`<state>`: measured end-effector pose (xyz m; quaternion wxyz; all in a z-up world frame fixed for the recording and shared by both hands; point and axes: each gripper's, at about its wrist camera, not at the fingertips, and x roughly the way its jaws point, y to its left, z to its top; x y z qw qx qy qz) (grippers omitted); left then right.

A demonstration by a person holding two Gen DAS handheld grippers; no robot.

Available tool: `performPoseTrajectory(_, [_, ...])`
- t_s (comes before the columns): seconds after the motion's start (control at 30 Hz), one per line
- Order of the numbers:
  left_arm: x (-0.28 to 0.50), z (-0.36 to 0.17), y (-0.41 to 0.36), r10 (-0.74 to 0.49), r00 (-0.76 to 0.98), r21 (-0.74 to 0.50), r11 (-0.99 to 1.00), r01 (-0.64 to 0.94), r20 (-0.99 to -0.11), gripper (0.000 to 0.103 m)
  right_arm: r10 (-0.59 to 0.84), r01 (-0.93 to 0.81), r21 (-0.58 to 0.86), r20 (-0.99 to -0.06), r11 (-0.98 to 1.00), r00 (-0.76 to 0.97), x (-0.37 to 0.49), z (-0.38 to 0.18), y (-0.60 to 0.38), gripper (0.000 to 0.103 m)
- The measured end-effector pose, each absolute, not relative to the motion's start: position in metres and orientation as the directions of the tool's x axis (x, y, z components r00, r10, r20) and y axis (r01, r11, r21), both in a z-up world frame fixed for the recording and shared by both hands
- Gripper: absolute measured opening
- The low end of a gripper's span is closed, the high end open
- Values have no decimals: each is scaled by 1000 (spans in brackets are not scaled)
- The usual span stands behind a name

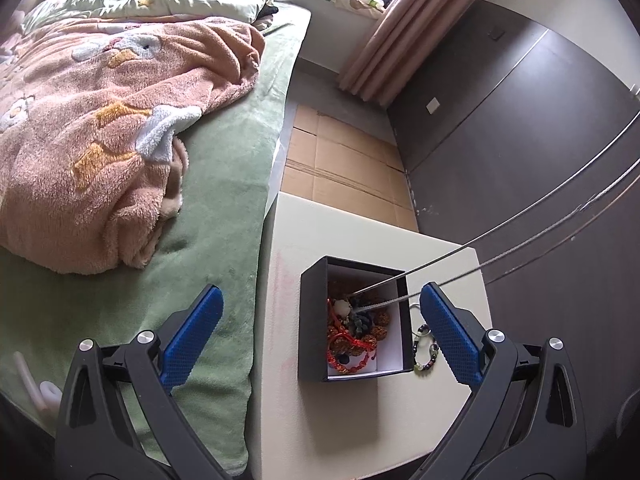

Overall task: Organize jewelry
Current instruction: 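Lift the necklace over the black box and open the right tool, then grasp the silver hoop with the white butterfly charm using the left tool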

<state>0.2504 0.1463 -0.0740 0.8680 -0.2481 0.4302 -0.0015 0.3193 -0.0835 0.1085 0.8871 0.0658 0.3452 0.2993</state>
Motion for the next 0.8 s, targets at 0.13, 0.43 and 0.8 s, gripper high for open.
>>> performPoseTrajectory(0.13, [249,-77,148,-216,627,-435,873,-219,-748,98,579,-475,348,-617,808,533,322,74,-79,57])
performPoseTrajectory(0.43, [249,-82,135,-237,616,-437,878,-194,-751,98,513,-323,400,-704,858,491,331,-17,-128,55])
performPoseTrajectory(0.8, [265,-77,65,-324,594,-424,905,-32,-736,98,442,-133,434,-764,891,471,330,-92,-213,49])
